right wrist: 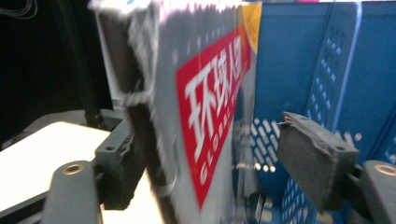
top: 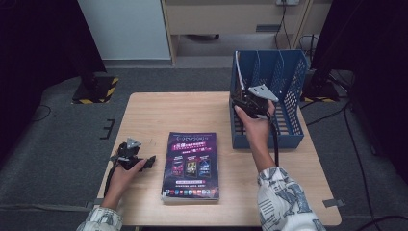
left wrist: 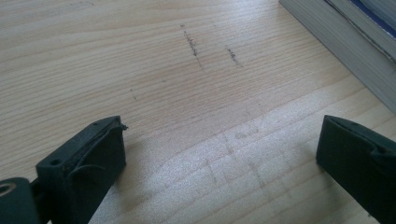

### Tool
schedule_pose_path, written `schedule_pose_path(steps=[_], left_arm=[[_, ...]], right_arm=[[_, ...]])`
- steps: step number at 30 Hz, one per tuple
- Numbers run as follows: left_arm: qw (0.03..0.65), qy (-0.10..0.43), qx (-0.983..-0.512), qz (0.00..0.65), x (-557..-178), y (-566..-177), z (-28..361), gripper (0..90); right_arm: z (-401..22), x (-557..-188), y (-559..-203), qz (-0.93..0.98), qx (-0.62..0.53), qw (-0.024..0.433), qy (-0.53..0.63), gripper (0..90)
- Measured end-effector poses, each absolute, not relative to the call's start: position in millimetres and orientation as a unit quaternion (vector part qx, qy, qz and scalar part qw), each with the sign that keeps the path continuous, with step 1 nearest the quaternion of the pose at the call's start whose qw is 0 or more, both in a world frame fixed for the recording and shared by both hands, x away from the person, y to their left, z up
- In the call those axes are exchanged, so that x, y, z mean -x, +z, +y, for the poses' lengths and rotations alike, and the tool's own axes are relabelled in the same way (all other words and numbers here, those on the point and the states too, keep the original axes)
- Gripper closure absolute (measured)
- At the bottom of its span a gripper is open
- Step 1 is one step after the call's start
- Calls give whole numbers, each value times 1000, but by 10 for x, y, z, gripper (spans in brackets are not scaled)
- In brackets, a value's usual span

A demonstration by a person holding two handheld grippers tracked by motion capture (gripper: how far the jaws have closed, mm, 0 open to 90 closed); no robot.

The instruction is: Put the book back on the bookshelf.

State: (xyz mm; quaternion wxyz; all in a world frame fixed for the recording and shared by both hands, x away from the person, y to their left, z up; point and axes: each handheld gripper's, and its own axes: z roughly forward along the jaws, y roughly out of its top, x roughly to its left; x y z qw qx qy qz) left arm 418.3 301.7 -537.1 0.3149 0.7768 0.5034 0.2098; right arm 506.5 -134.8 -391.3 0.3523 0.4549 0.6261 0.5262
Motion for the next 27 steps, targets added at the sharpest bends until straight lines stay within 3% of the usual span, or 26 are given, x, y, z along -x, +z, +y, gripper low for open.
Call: schedule_pose_path(steps=[12, 27], left_arm=[[315, 209, -777, 502, -4183, -5371, 3015, 5], [317, 210, -780, 498, -4180, -5367, 3007, 22]], right_arm=[[-1410, -4795, -4000, 648, -440, 309, 539, 156], [-1384, -4548, -4064, 663, -418, 286, 551, 112]])
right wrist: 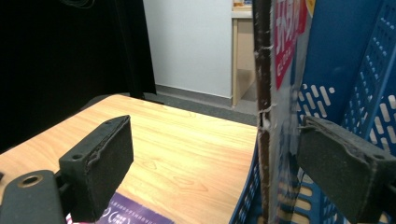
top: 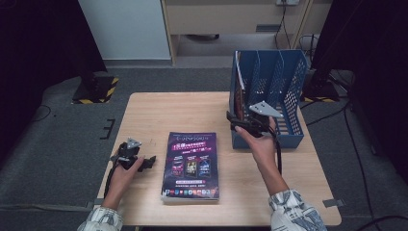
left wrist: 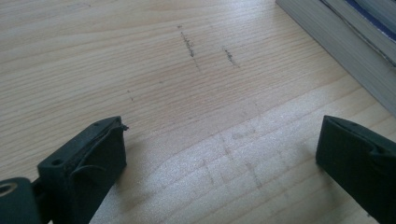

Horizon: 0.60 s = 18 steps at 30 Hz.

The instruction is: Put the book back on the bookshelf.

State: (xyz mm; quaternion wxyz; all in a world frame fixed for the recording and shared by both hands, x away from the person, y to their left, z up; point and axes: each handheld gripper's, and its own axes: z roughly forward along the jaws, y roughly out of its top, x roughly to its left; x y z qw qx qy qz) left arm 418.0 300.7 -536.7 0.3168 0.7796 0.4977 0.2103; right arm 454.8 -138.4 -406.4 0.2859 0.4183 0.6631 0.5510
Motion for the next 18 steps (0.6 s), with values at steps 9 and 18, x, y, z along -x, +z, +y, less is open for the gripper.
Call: schedule_pose_path(steps=[9, 18], left_arm=[[322, 215, -779, 493, -4161, -5339, 2968, 45], [339, 211, -777, 486, -4111, -5263, 2913, 53]], right_arm=[[-1349, -4369, -4171, 675, -398, 268, 561, 81], [-1291, -4247, -4302, 690, -387, 259, 555, 99]])
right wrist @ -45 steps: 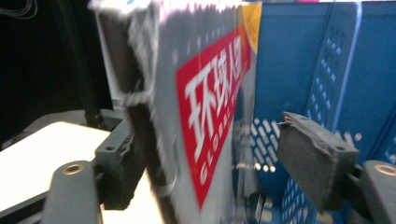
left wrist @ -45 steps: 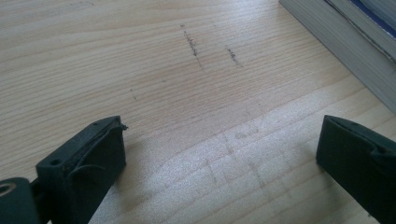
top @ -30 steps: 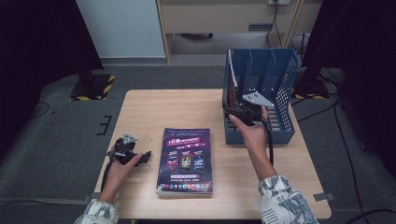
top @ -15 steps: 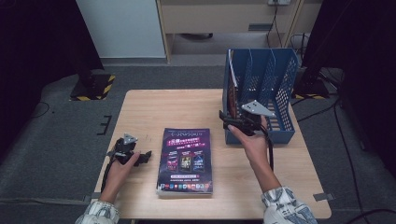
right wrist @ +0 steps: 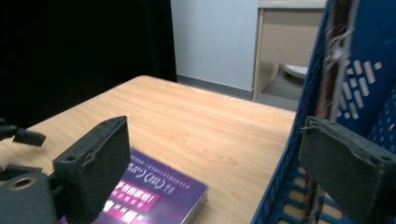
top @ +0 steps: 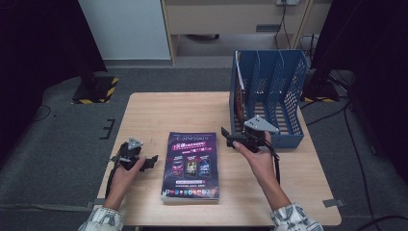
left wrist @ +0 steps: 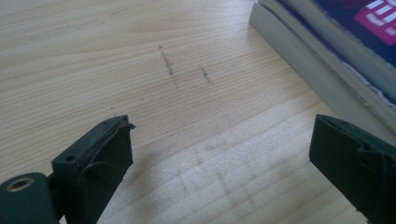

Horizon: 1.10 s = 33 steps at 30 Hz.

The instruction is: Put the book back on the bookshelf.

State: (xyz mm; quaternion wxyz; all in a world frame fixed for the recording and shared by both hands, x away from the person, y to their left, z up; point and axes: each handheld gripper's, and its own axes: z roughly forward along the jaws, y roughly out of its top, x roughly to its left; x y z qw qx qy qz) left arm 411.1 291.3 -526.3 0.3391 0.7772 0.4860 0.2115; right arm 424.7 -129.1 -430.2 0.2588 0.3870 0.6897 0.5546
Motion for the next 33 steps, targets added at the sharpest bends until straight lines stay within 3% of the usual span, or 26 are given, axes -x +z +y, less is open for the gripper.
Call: schedule_pose_path(steps=[9, 13, 16, 22, 33], left_arm=[[364, 212, -777, 467, -3971, -5118, 2803, 95], [398, 206, -770, 455, -3893, -5001, 2744, 169], [409, 209, -774, 437, -3861, -4943, 2658, 297], [409, 200, -790, 410, -3841, -4932, 2473, 425], [410, 150, -797, 417, -3900, -5057, 2398, 492]], right_arm=[[-1099, -4106, -4440, 721, -361, 242, 540, 222], [-1000, -4067, -4579, 742, -351, 228, 524, 279], [-946, -4058, -4679, 752, -350, 215, 515, 301], [-854, -4035, -4810, 771, -344, 197, 499, 307], [-748, -4018, -4978, 800, -337, 150, 473, 234]])
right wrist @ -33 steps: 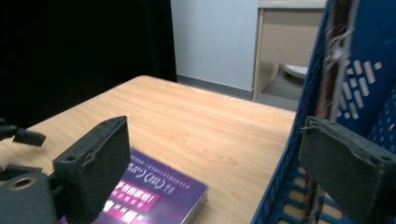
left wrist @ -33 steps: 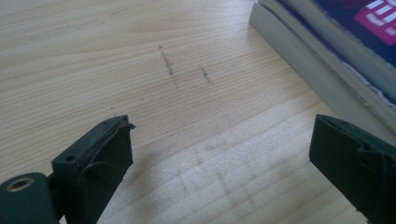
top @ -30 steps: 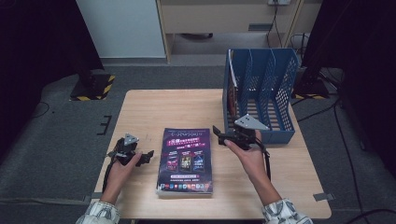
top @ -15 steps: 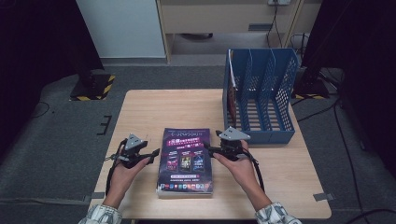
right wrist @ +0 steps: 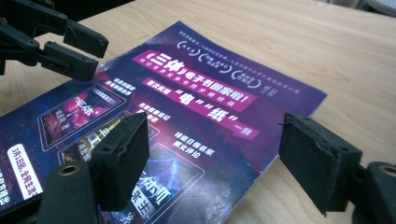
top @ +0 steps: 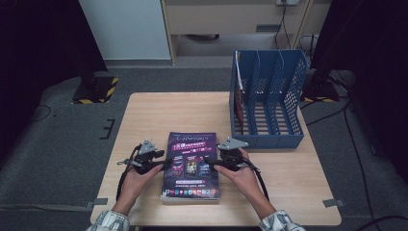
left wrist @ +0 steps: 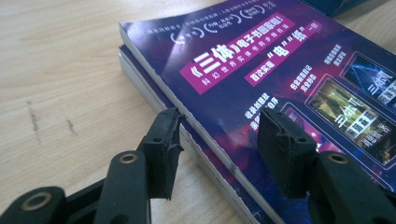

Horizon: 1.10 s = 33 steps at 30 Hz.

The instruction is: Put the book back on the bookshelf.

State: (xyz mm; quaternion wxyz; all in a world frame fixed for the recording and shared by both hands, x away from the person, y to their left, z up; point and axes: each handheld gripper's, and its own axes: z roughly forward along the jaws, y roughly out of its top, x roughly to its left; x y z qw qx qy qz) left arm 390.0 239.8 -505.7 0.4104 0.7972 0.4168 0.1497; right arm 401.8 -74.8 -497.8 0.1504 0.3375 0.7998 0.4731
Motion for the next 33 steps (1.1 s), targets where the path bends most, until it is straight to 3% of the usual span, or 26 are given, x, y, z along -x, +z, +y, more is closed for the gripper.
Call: schedule_pose_path(steps=[9, 23, 33], left_arm=[[413, 128, -800, 417, -3922, -5089, 2357, 496], [417, 140, -807, 394, -3988, -5117, 2204, 458], [419, 138, -808, 390, -3931, -5119, 2217, 452]], right_arm=[[-753, -4028, -4993, 804, -337, 132, 472, 187], [-807, -4059, -5065, 809, -347, 111, 461, 150], [-960, -4109, -5197, 808, -369, 71, 453, 136]])
